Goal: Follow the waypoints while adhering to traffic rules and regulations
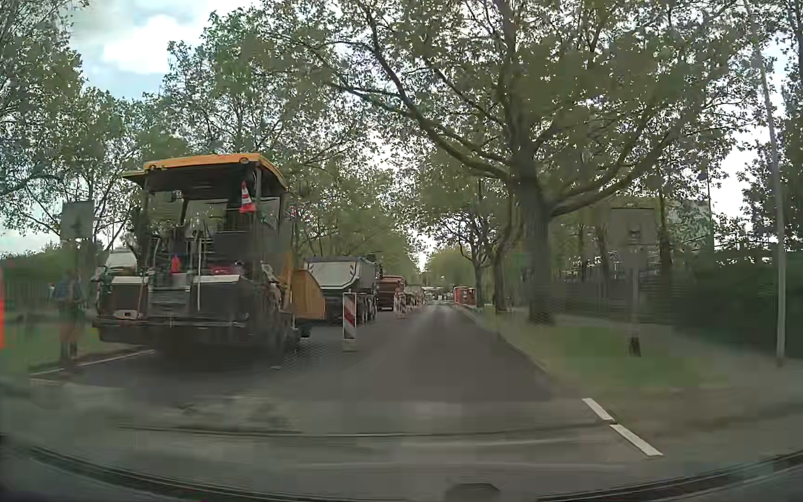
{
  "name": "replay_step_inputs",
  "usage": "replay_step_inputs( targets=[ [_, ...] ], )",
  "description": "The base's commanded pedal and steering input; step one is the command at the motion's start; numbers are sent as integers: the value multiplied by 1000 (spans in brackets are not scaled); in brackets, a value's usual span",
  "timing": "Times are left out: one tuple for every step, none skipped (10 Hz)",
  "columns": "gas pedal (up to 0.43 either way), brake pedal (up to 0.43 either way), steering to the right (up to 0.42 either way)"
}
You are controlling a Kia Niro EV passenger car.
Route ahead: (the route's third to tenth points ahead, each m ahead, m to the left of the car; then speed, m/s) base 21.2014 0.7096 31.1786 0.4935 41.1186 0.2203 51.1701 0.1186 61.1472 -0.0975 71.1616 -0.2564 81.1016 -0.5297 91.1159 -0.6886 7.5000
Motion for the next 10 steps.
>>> replay_step_inputs(
  targets=[
    [110, 30, 7],
    [110, 30, 7],
    [110, 30, 5],
    [110, 30, 5],
    [87, 37, 6],
    [98, 30, 6],
    [87, 30, 8],
    [98, 30, 8],
    [98, 30, 8],
    [87, 30, 8]
  ],
)
